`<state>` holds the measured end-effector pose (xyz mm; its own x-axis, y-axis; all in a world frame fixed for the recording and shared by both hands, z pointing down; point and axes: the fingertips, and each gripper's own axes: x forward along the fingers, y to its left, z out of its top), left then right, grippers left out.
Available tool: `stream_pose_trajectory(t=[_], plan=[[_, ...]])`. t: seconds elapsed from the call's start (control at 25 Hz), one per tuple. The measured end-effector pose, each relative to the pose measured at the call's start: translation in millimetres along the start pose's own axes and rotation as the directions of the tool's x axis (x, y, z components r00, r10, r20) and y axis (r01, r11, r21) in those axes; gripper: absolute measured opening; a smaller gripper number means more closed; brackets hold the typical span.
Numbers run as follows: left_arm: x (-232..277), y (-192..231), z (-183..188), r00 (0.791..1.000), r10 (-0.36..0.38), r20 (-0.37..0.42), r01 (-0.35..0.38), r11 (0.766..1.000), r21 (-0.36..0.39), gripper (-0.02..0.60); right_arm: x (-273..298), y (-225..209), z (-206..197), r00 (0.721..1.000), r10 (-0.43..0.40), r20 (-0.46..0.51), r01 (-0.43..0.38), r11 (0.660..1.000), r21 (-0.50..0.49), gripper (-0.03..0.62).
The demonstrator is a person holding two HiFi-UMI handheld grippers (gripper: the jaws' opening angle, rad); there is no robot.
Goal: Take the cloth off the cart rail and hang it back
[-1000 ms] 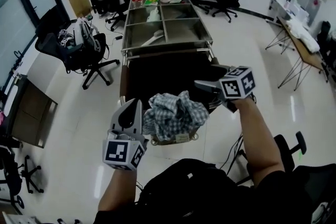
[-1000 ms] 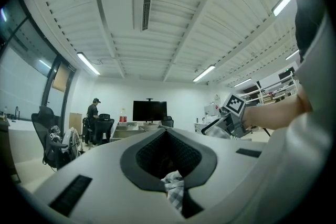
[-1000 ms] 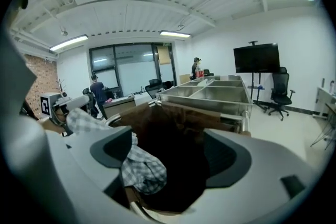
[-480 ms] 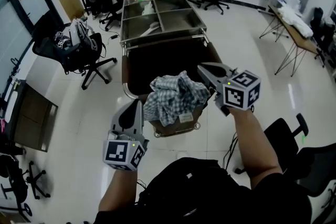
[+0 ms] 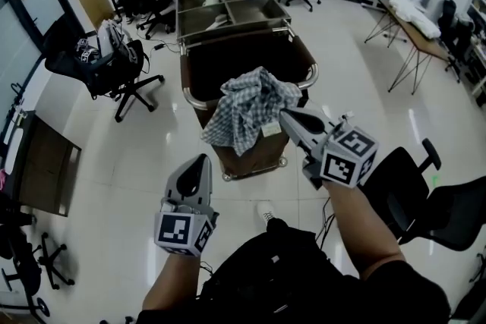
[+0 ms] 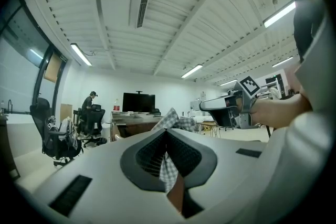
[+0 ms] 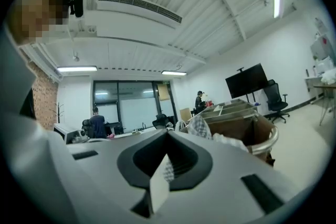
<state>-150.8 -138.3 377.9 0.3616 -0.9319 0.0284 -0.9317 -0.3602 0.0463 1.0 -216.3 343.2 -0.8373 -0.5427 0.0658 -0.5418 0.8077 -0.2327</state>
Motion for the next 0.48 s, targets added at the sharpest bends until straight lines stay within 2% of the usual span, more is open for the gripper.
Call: stream_pose_trajectory(t=[0.2, 0.48], plan=[[-33, -24, -23, 0.998, -0.051, -0.035, 0.051, 0.999, 0.010, 0.000, -41, 32, -47, 0.996, -0.070, -0.051, 0.071, 0.997, 0.024, 0.012], [-58, -54, -54, 0.992, -0.098, -0.074, 0.094, 0.994, -0.047, 0.000, -82, 58, -116, 0.980, -0.142, -0.139, 0.149, 0.988, 0.037, 0.012]])
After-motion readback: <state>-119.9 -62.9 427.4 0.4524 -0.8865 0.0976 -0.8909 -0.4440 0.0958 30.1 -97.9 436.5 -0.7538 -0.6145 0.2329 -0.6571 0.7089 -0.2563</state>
